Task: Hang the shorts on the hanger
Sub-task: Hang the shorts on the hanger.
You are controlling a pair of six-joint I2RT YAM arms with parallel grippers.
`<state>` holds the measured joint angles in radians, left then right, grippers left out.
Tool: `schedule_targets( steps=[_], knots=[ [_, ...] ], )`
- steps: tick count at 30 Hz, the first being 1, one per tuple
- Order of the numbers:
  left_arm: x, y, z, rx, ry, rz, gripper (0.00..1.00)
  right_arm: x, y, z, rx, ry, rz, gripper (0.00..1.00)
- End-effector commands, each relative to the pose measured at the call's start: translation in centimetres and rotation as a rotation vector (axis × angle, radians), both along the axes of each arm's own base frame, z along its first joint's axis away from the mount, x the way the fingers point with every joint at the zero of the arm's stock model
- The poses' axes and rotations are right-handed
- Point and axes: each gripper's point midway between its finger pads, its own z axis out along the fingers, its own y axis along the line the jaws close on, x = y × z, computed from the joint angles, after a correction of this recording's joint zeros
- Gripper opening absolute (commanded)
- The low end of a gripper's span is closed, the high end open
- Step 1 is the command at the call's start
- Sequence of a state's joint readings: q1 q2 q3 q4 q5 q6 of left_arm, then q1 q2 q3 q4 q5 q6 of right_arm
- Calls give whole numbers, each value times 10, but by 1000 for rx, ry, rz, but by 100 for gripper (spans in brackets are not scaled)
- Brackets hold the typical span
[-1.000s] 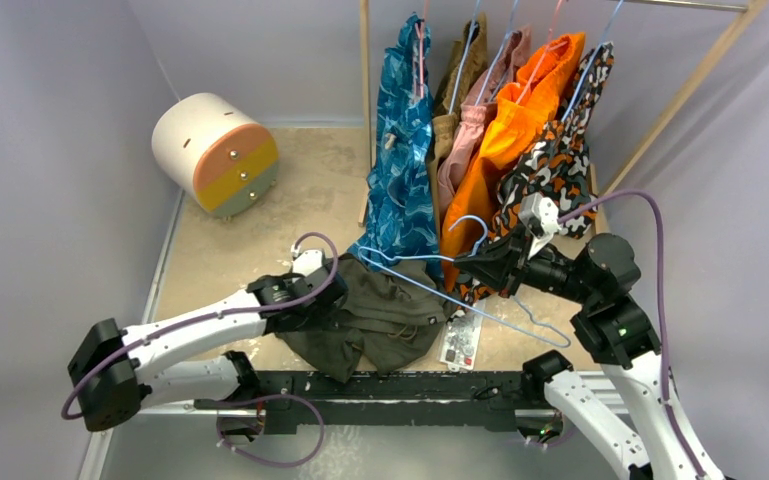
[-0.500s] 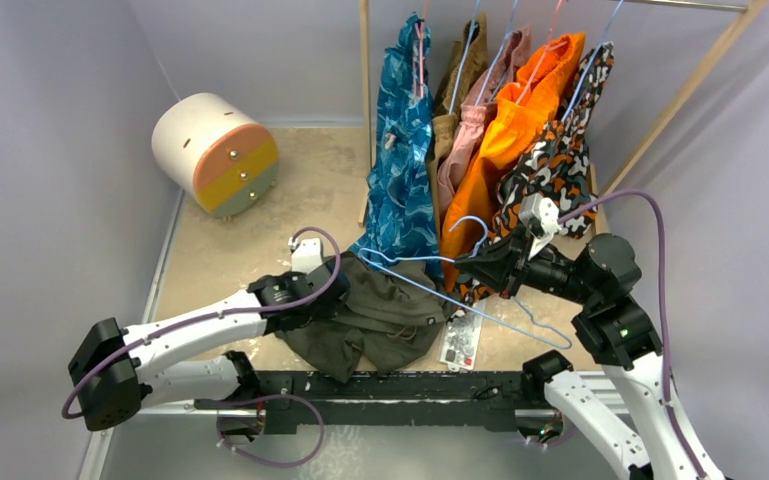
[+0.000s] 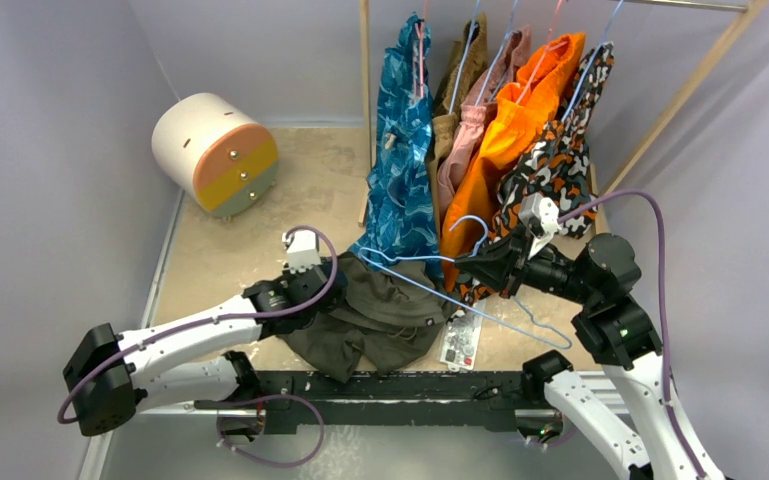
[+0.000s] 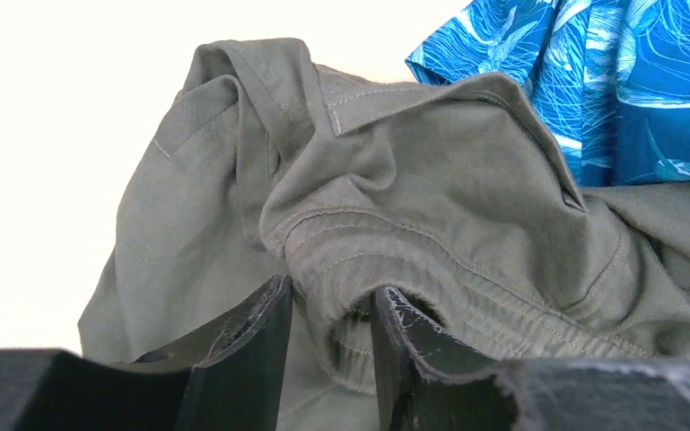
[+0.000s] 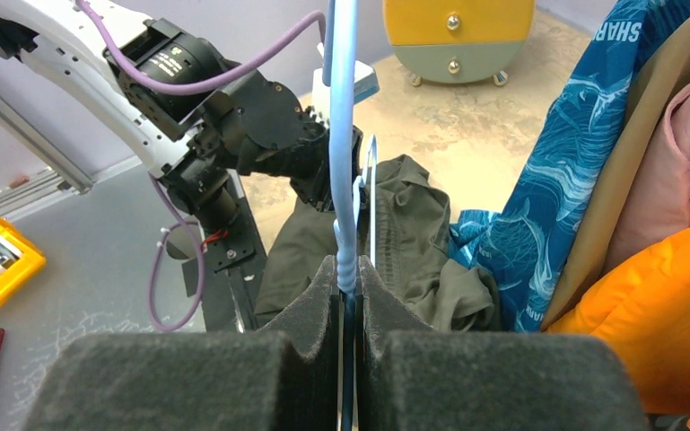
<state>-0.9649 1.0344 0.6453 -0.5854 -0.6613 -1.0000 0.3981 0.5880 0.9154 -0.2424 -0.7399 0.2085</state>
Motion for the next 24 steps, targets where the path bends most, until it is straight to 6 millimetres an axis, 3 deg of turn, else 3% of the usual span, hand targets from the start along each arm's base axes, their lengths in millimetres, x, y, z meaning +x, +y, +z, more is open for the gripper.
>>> schedule_targets(
  steps=[1,5,8,10,16,18,21,24],
  knots=[
    [13,-4,2,25,-62,5,35,1,-1,24,32,-64,-15,0],
    [15,-4,2,38,-67,1,25,0,-1,23,29,-60,-7,0],
    [17,0,15,49,-89,5,0,2,-2,18,12,-54,-18,0],
    [20,1,36,46,-117,9,0,0,-5,30,8,-85,-29,0],
    [19,-15,140,-117,-189,-50,0,-5,-15,54,-8,-154,-69,0],
    [16,-17,166,-170,-201,-58,0,-9,-17,64,1,-178,-72,0],
    [12,-15,177,-216,-207,-50,0,-12,-17,67,18,-184,-70,0],
    [10,-14,160,-220,-182,-32,0,-11,-15,59,25,-163,-59,0]
  ],
)
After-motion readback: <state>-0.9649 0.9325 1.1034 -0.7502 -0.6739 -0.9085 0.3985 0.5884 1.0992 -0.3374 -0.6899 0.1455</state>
